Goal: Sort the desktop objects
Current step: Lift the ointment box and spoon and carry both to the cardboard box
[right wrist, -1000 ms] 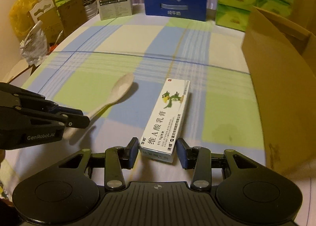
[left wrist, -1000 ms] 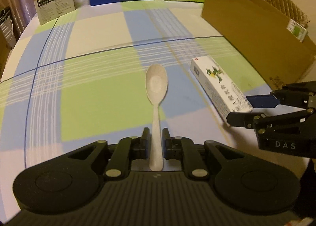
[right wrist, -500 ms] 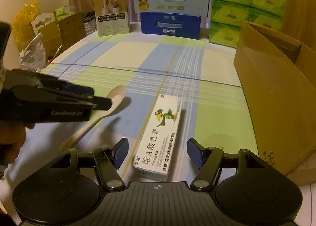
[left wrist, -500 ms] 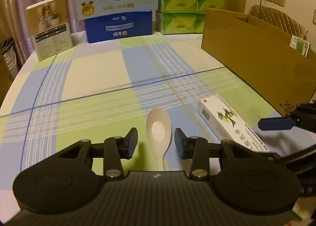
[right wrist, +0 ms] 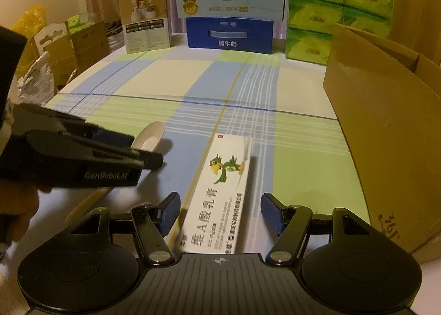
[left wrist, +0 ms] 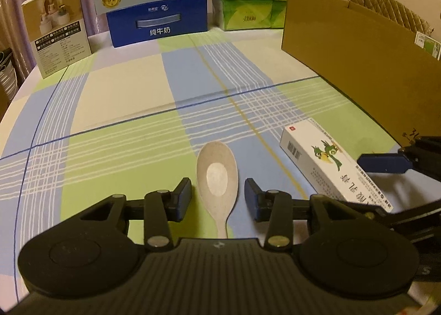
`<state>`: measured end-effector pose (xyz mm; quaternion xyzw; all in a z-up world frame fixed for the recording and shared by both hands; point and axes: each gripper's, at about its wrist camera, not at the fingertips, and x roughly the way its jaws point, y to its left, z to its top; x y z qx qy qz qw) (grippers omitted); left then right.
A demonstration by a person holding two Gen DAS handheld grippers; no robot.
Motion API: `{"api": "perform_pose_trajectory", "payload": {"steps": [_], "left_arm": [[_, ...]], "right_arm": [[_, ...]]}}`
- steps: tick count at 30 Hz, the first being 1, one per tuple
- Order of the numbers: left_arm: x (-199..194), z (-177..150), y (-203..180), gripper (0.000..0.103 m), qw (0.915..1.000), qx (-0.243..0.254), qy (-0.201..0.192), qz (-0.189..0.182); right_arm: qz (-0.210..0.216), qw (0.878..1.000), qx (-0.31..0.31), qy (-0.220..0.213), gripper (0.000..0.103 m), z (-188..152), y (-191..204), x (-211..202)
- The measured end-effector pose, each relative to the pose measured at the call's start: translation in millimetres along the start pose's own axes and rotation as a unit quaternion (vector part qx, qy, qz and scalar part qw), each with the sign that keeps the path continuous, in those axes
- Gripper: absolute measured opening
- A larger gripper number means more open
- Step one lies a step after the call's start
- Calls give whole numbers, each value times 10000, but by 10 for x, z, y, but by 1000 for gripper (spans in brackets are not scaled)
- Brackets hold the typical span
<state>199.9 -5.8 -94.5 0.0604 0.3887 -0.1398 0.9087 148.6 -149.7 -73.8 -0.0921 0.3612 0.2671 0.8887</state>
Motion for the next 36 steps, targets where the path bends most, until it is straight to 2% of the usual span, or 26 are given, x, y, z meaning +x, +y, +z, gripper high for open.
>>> {"api": "perform_pose_trajectory", "payload": {"steps": [4, 8, 20, 31, 34, 36], "left_arm": [[-10, -1, -13, 35, 10000, 1, -19, 34], [-9, -6, -35, 35, 10000, -3, -70, 61], [-7, -6, -37, 35, 9999, -71, -101, 104], [-1, -9, -26, 34, 9997, -153, -124, 153], [-4, -2, -26, 28, 9997, -142, -110, 171], [-1, 2, -25, 27, 9997, -142, -97, 170]], "right_arm": [[-8, 9999, 112, -30, 61, 25, -5, 50], [-15, 9999, 134, -23, 49, 38, 6, 90], [-126, 9995, 282, -57, 36, 36, -46, 135], [-168, 9995, 243, -120, 36, 40, -42, 168], [-167, 9995, 242, -137, 36, 36, -41, 175], [-163, 9995, 245, -146, 36, 33, -42, 176]]}}
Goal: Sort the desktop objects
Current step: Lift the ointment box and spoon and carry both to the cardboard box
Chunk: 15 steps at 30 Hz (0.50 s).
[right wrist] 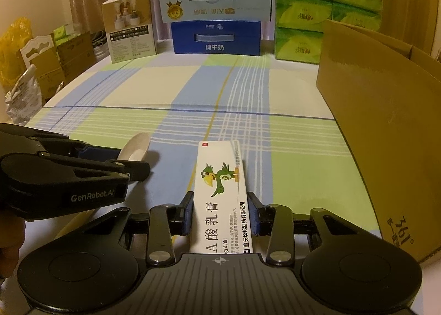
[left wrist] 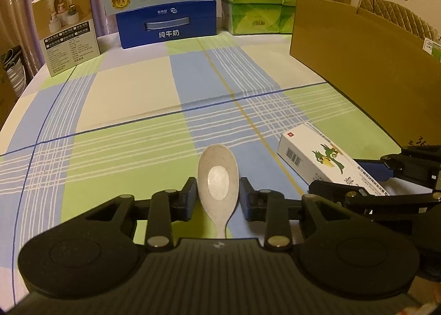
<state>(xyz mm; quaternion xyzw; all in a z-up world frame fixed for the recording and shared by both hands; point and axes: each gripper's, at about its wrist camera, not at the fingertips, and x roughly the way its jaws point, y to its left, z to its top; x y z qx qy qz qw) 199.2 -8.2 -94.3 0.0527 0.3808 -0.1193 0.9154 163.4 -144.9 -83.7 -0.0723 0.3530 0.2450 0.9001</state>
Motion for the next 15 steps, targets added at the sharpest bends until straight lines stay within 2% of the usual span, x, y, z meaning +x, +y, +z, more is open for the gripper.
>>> {"api": "perform_pose_trajectory", "payload": {"steps": [15], "left_arm": [[-22, 8, 25, 27, 9999, -106, 91, -49]], "right_arm": [[1, 10000, 37, 33, 36, 12, -20, -13]]}}
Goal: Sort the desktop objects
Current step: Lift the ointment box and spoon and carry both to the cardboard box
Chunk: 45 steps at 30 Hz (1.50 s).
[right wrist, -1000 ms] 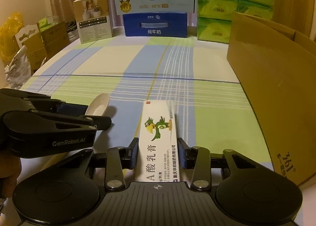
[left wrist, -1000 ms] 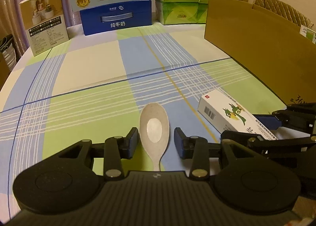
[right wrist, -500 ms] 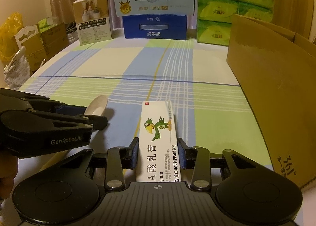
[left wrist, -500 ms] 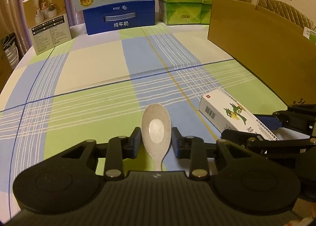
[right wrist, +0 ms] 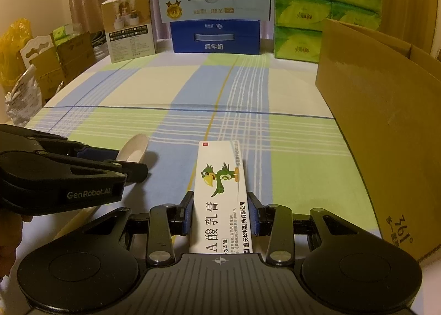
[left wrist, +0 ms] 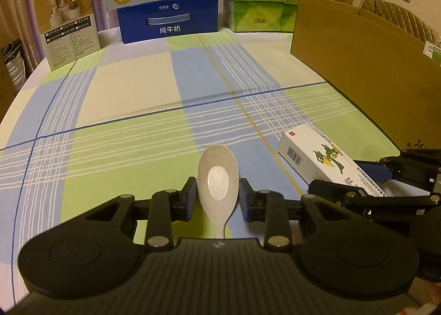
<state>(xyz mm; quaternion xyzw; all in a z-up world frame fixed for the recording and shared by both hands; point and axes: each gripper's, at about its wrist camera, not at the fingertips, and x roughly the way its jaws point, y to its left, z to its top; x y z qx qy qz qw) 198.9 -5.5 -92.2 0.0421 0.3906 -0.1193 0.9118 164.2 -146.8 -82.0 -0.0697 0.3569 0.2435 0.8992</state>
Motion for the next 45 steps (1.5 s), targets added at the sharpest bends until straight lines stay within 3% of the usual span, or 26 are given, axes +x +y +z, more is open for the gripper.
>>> {"api": "perform_pose_trajectory", "payload": {"steps": [17, 34, 45], "left_arm": [[-244, -9, -40, 27, 9998, -178, -113, -52], [-702, -107, -371, 26, 9994, -119, -301, -75], [-1022, 38, -362, 26, 9980, -262, -562, -71]], "right_arm": [[-135, 9997, 74, -208, 36, 55, -63, -261], [-178, 9990, 258, -333, 36, 50, -144, -688], [-98, 9979, 325, -560, 36, 152, -129, -908]]}}
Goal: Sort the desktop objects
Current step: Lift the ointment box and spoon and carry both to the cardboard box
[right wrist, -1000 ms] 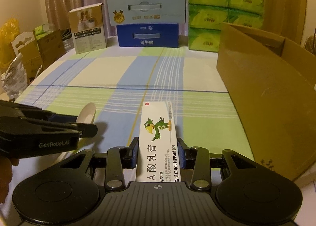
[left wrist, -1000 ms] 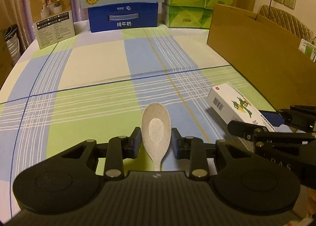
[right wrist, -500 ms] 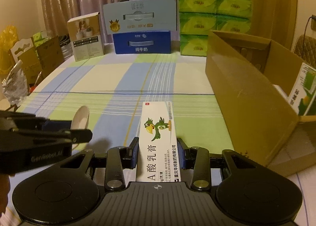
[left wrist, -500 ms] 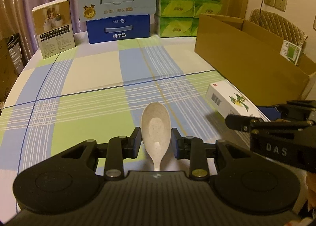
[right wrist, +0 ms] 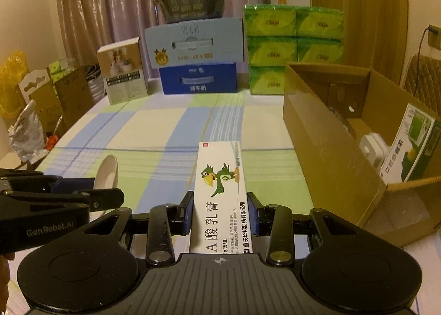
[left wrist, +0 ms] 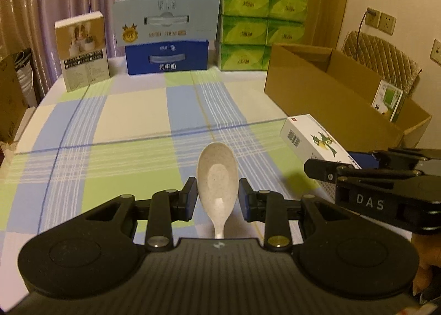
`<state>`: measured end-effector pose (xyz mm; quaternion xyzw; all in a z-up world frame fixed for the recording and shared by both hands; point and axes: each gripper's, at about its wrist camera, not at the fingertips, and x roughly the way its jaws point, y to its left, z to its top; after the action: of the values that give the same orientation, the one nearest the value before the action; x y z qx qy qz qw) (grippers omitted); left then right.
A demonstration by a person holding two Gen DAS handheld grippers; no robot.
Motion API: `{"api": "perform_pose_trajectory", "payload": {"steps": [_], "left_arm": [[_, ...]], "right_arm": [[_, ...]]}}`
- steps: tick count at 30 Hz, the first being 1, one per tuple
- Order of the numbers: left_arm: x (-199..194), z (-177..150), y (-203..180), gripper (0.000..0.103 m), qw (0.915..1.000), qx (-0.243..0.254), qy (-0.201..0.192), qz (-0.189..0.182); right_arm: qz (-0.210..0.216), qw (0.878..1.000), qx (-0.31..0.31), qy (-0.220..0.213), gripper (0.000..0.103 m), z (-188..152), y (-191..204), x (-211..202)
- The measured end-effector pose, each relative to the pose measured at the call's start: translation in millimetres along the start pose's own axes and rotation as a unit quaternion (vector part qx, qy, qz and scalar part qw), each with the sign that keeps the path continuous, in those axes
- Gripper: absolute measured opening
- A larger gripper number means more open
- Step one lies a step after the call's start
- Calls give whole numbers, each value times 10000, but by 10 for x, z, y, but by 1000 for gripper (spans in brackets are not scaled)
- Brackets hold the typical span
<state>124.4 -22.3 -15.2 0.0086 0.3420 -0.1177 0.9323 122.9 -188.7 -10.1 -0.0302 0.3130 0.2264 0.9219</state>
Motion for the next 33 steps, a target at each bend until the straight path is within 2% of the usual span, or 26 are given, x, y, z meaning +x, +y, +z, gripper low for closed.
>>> {"api": "perform_pose_trajectory", "payload": {"steps": [7, 17, 33], "left_arm": [[-151, 116, -57, 26, 9999, 6, -114, 48], [-356, 190, -333, 26, 9999, 30, -151, 41], [-548, 299, -935, 26, 9992, 136, -200, -331]], "right_arm": [[29, 9999, 44, -163, 36, 83, 13, -162], [-55, 9992, 197, -347, 36, 178, -159, -511], [-476, 9965, 480, -492, 36, 175, -666, -1094]]}}
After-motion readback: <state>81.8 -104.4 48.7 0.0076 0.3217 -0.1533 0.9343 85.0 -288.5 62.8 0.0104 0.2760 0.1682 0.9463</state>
